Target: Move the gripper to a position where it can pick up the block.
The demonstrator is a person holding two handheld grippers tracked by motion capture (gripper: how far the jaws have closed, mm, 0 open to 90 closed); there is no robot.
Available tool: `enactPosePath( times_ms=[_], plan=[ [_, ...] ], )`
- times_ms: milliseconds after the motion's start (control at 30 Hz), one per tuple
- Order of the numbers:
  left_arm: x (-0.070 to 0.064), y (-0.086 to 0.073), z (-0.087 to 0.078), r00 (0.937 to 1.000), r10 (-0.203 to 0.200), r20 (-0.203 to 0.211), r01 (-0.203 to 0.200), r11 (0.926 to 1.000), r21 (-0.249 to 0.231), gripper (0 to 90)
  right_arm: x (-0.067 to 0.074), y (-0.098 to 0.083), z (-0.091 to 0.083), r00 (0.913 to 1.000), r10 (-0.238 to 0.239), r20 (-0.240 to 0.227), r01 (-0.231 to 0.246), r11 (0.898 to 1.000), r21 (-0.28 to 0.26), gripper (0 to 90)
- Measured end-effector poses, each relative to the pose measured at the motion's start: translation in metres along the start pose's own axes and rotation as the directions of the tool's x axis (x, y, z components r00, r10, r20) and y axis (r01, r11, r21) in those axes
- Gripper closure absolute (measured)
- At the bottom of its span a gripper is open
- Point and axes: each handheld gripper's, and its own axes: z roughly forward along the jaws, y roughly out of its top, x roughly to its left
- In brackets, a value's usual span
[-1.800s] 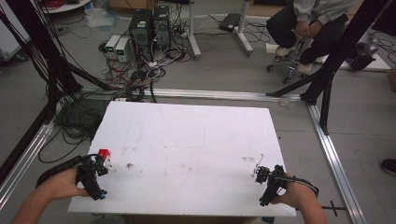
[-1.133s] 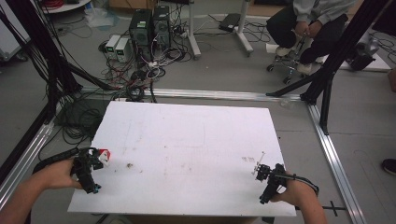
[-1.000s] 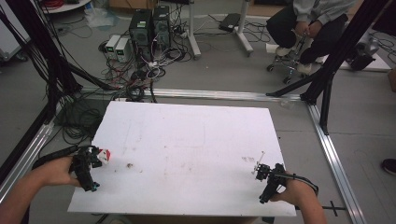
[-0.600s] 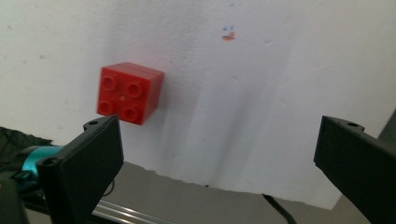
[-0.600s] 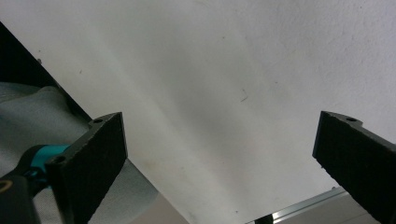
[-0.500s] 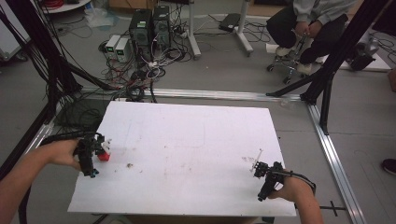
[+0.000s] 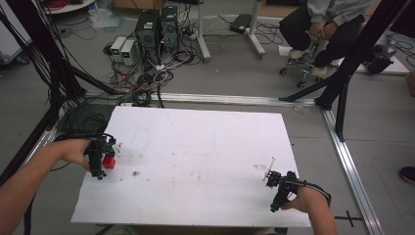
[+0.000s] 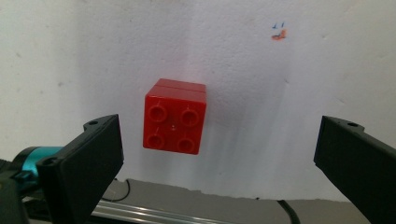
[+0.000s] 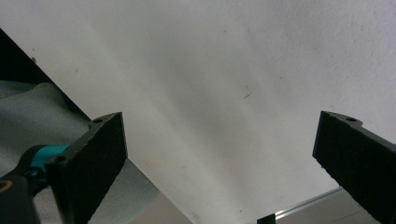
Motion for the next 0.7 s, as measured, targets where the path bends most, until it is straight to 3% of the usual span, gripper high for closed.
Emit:
enactPosePath(
  times_ms=[333,533,700],
  plan=[
    [0.010,0.001,0.011,0.9997,0.011,0.023,-0.011,0.9999,0.007,1.8,0.004,0.002,-0.002,0.9999,-0.013,0.012,0.012,1.000,0.002,2.2],
    [0.018,-0.002,0.025,0.9986,0.051,0.015,-0.051,0.9986,0.015,4.4,0.006,0.001,-0.001,0.9998,-0.011,0.014,0.010,1.000,0.005,2.3],
    [0.021,-0.001,0.026,0.9986,0.051,0.011,-0.051,0.9987,0.009,4.5,0.007,0.000,0.002,0.9999,-0.008,0.008,0.008,1.000,0.006,2.2]
  ],
)
